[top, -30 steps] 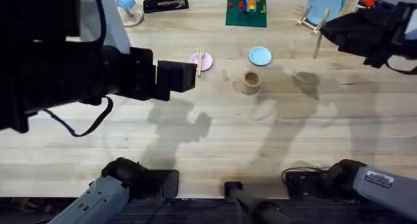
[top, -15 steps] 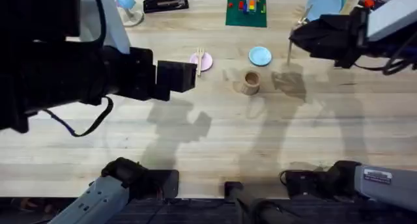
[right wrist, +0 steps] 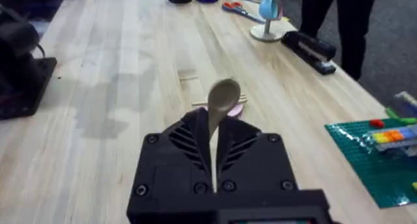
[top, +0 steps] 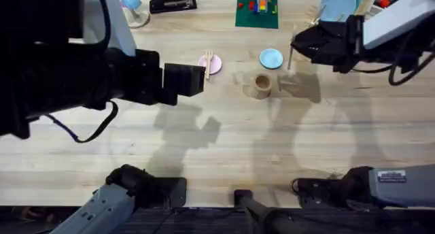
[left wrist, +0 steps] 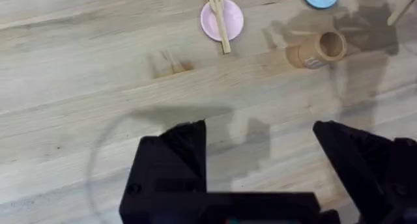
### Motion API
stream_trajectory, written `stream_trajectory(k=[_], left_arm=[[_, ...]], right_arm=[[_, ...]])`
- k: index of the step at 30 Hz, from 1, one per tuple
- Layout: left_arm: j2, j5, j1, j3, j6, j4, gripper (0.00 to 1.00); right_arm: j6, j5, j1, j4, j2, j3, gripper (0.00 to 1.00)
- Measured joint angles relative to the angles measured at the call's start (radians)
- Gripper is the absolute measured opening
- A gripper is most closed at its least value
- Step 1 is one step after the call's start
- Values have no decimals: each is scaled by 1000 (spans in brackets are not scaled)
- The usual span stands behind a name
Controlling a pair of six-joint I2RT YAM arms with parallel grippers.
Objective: Pick up a utensil and set it on the pink plate, then put the other utensil in the container.
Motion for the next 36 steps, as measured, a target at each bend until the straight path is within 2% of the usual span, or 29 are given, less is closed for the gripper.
stream_trajectory(k=[13,36], left_arm=[[0,0,0,0,0,0,995],[0,0,0,0,0,0,995]], right_arm=[[-109,-13,87,34,127,0,29],[-96,-19,151,119,131,0,31]])
